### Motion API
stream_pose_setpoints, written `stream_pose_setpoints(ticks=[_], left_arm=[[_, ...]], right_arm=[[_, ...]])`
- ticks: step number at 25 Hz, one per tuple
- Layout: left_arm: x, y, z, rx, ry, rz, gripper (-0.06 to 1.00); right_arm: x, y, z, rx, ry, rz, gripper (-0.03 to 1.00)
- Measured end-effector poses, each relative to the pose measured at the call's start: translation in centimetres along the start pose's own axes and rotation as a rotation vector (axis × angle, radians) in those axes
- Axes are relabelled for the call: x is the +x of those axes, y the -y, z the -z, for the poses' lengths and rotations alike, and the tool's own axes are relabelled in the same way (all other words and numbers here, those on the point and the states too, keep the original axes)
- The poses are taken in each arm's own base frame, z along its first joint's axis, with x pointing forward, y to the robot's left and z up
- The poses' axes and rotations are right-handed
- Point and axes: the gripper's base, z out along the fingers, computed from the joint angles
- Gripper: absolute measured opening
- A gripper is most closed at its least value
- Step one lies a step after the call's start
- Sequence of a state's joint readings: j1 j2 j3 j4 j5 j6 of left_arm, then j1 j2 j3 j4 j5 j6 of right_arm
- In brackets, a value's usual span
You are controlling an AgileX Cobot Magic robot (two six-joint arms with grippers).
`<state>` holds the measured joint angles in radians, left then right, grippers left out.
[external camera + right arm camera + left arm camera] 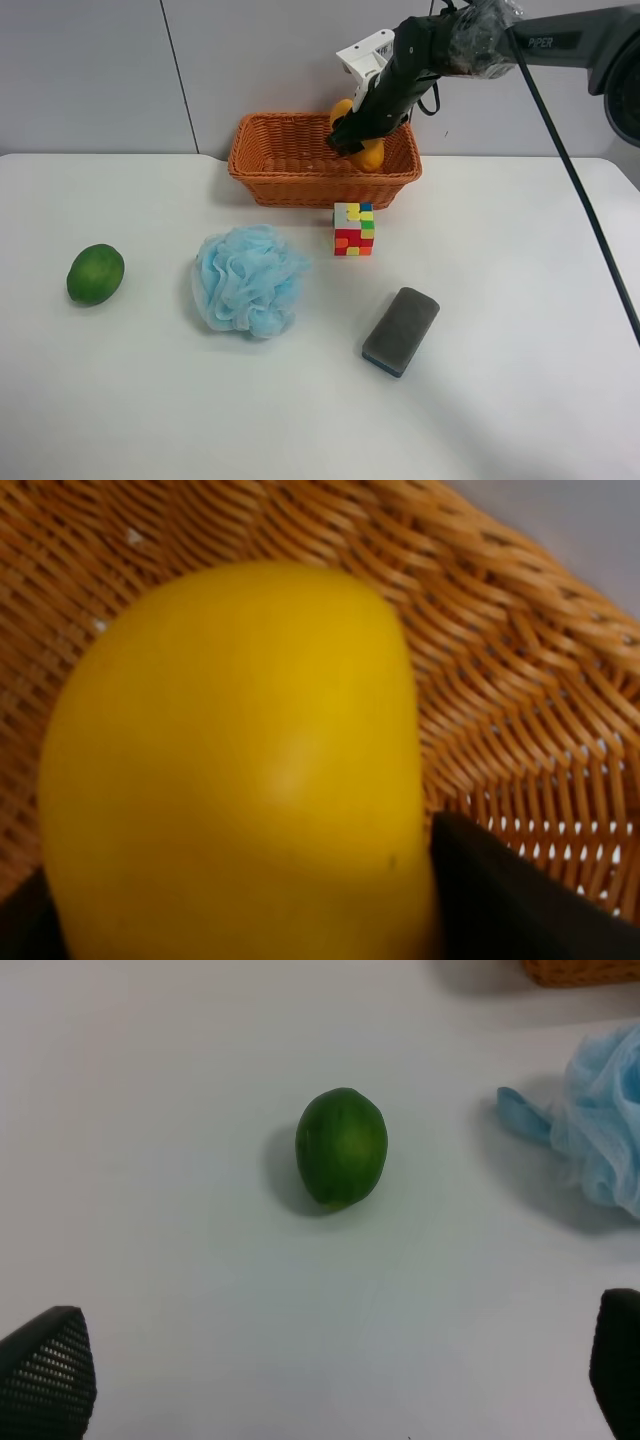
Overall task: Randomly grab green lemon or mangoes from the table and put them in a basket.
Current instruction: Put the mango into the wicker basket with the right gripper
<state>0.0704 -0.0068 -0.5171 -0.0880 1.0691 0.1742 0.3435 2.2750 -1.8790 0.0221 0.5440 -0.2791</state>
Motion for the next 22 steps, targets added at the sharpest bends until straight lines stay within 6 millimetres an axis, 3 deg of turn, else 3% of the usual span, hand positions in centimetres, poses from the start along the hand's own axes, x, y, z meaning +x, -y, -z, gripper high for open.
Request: stream_pose_setpoints(ticks=[7,10,12,18,22], left_arm=[[0.0,0.0,0.0,-0.001,0.000,0.000,0.99],[0.0,0.0,0.0,-0.001,0.000,0.000,0.99],[0.0,0.0,0.0,-0.001,0.000,0.000,0.99],[0.0,0.0,0.0,-0.001,0.000,0.000,0.99],[0.0,0.0,0.0,-0.001,0.000,0.000,0.99]], right_arm=[[0.0,0.0,0.0,-0.001,-0.003,-0.009,0.66],[0.0,0.0,0.0,-0.001,-0.003,-0.027,0.88],[0.1,0.0,0.0,-0.004,-0.011,-0.034,0.95],[0.3,-0.1,0.2,-0.010,-0.036,-0.035,0.99],[-0.1,0.0,2.4,-0.027,-0.096,-0.042,0.99]])
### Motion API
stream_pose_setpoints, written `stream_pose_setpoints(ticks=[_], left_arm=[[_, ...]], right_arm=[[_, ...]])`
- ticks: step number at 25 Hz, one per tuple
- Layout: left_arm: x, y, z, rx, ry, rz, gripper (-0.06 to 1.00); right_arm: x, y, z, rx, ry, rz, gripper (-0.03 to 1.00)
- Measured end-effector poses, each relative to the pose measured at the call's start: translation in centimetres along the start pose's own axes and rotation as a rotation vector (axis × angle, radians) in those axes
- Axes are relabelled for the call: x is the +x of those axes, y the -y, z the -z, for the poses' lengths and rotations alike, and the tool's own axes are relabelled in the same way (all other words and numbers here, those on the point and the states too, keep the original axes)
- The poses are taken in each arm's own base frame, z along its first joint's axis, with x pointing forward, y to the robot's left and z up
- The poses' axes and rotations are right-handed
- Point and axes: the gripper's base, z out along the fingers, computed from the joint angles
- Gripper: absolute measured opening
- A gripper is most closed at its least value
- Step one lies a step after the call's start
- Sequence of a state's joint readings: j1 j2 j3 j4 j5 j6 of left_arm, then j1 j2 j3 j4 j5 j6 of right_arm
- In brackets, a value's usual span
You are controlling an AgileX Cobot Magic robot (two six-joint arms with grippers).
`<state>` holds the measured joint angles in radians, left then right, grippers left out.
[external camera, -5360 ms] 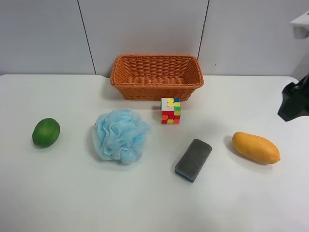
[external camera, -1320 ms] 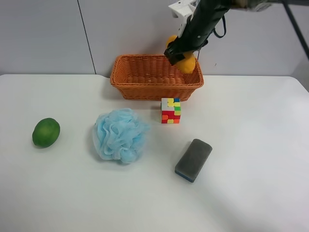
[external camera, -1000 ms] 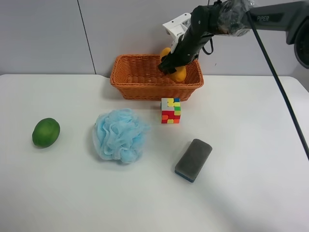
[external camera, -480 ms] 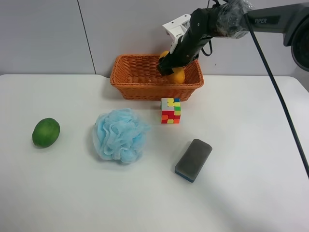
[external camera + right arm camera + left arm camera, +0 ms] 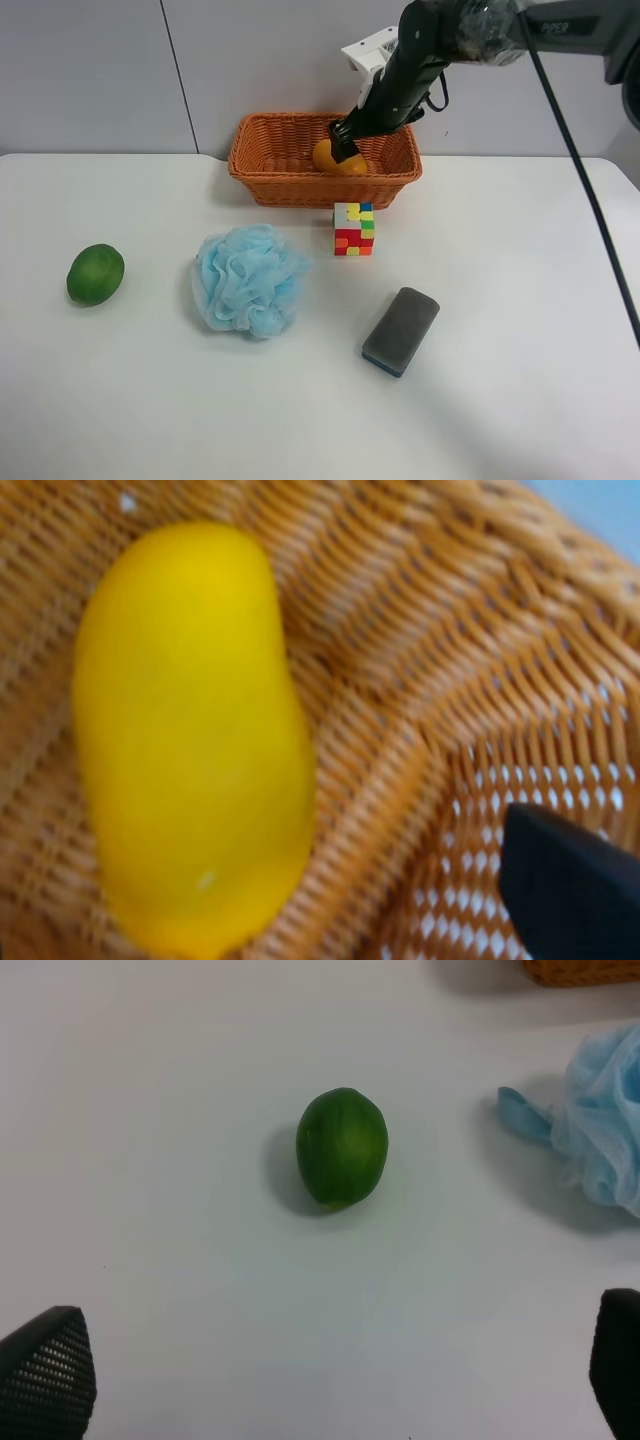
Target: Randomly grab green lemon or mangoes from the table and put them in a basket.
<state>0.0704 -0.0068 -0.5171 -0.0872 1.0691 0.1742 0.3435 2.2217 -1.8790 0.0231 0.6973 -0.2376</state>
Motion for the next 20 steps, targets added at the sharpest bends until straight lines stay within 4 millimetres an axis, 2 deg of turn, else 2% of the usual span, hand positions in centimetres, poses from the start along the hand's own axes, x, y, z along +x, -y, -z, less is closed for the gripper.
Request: stream_pose_setpoints(ticks=[2,9,15,18,20], left_arm=[[0.0,0.0,0.0,0.000,0.000,0.000,0.99],[0.0,0.0,0.0,0.000,0.000,0.000,0.99],[0.0,0.0,0.0,0.000,0.000,0.000,0.99],[0.0,0.0,0.0,0.000,0.000,0.000,0.99],[0.0,0.0,0.0,0.000,0.000,0.000,0.99]], right_arm=[[-0.1,0.0,2.3,-0.014,-0.056,0.001,0.99],[-0.2,-0.2,12.2,-0.042,-0.186,-0.027,0.99],[-0.5,-0.1,20.4,0.000,-0.083,-0.073,0.99],[0.7,-0.2,24.2,0.024,-0.037,-0.074,0.99],[2.3,-0.6,26.5,0.026,-0.026,-0.081,0.99]])
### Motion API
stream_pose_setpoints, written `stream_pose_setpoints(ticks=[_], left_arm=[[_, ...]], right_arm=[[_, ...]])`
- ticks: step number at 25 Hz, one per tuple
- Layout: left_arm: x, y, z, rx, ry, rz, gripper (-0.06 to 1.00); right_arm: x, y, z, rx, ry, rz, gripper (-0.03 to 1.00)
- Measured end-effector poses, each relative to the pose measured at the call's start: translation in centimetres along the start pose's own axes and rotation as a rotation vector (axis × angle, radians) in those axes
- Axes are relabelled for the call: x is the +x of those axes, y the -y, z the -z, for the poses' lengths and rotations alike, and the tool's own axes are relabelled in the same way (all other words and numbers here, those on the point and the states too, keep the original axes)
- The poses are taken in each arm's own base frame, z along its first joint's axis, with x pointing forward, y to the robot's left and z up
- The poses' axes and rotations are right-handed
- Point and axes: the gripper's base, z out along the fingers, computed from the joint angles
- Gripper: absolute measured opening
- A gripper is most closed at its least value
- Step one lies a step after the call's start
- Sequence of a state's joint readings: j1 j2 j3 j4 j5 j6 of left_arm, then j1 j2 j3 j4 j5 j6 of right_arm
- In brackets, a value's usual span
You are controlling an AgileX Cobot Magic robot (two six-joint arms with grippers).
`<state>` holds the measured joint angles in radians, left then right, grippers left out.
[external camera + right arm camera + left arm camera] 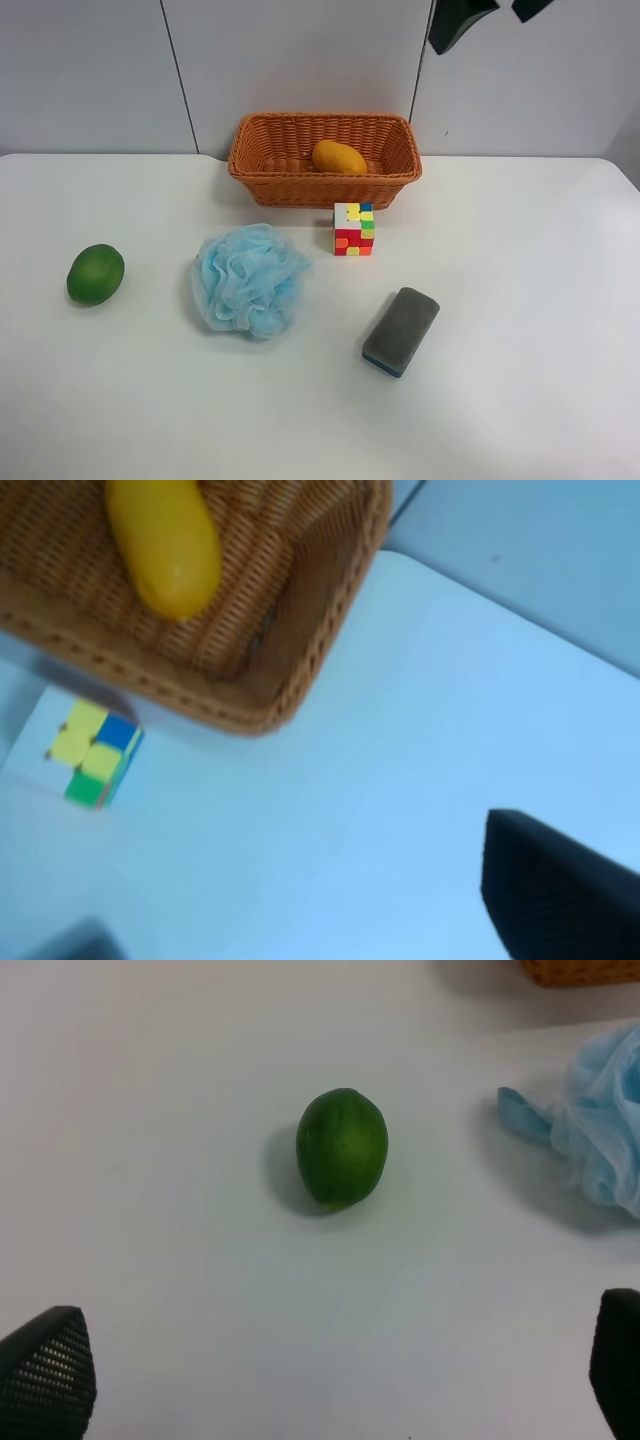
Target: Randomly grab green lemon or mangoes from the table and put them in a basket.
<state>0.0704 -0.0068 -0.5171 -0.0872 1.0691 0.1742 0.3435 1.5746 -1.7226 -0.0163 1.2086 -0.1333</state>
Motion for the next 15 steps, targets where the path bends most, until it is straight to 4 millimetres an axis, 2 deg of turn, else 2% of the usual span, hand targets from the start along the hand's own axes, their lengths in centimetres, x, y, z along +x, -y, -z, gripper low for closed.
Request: stream_pose_setpoints(ticks=[2,6,10,13,15], left_arm=[[0.0,0.0,0.0,0.000,0.000,0.000,0.99],[0.0,0.0,0.0,0.000,0.000,0.000,0.99],[0.0,0.0,0.0,0.000,0.000,0.000,0.99],[0.0,0.0,0.0,0.000,0.000,0.000,0.99],[0.0,0.0,0.0,0.000,0.000,0.000,0.99]], right_arm=[[2.7,-0.3,2.7,0.001,0.016,-0.006,0.99],[8.8,-1.1,6.0,0.000,0.008,-0.032,0.99],[15.2,-2.0,8.1,0.002,0.024,-0.039,0.99],[19.8,-2.6,9.0,0.006,0.056,-0.044,0.99],[22.4,-3.0,9.0,0.007,0.064,-0.045,0.99]])
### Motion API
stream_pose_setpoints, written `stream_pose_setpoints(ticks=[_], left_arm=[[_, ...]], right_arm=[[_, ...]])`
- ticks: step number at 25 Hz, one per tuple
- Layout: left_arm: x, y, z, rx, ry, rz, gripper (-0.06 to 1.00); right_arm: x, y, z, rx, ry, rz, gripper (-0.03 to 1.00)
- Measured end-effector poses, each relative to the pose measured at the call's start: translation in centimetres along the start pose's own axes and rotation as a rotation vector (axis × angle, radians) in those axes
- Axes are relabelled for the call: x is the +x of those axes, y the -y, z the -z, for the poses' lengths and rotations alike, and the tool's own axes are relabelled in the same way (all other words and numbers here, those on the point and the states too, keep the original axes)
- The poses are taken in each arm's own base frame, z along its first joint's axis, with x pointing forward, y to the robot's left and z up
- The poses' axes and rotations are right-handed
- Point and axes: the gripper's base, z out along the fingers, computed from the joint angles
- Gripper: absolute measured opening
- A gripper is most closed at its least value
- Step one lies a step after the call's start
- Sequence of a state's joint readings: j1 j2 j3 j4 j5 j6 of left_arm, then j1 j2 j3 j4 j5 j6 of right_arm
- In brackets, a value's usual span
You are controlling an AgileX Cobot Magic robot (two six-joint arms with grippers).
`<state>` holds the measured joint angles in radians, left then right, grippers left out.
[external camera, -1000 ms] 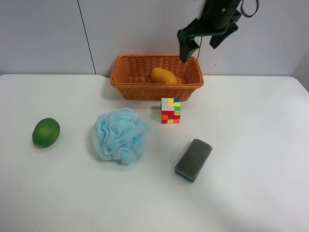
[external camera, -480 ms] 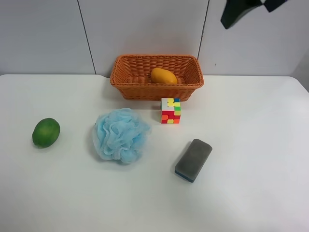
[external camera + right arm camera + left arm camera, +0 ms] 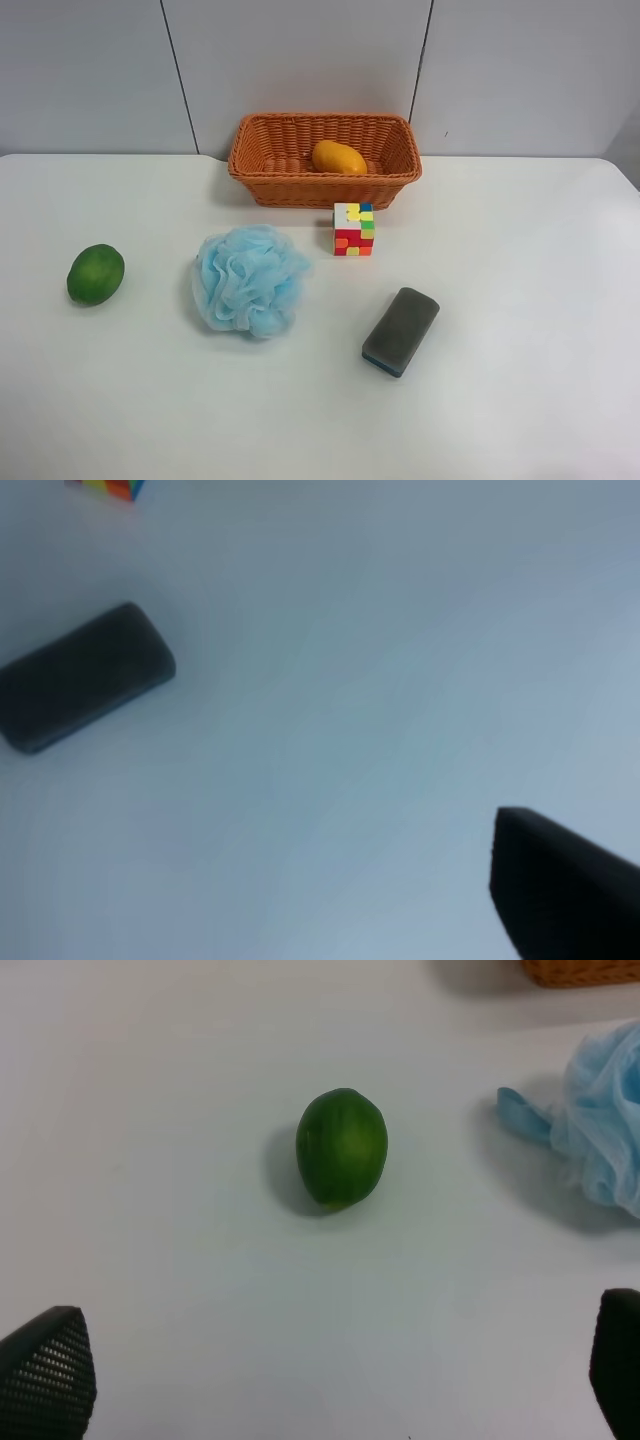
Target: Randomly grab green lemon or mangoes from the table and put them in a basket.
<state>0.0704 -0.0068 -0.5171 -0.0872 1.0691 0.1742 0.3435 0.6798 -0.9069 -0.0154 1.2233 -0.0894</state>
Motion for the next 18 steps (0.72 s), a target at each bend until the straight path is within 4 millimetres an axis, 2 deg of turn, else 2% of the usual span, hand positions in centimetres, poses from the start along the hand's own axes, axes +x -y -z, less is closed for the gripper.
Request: stream_pose_setpoints(ticks=[1,5,10,15,18], left_arm=[[0.0,0.0,0.0,0.000,0.000,0.000,0.99],[0.0,0.0,0.0,0.000,0.000,0.000,0.99],[0.0,0.0,0.0,0.000,0.000,0.000,0.99],[0.0,0.0,0.0,0.000,0.000,0.000,0.99],[0.0,0.0,0.0,0.000,0.000,0.000,0.99]], right_arm=[[1.5,-0.1,0.1,0.001,0.013,0.000,0.99],[5.5,-0.4,0.1,0.020,0.073,-0.069,0.99],[9.1,-0.6,-0.9,0.107,0.154,-0.247,0.99],[11.7,-1.1,-1.1,0.202,0.257,-0.329,0.99],[12.5,-1.4,-0.6,0.239,0.359,-0.335,0.99]])
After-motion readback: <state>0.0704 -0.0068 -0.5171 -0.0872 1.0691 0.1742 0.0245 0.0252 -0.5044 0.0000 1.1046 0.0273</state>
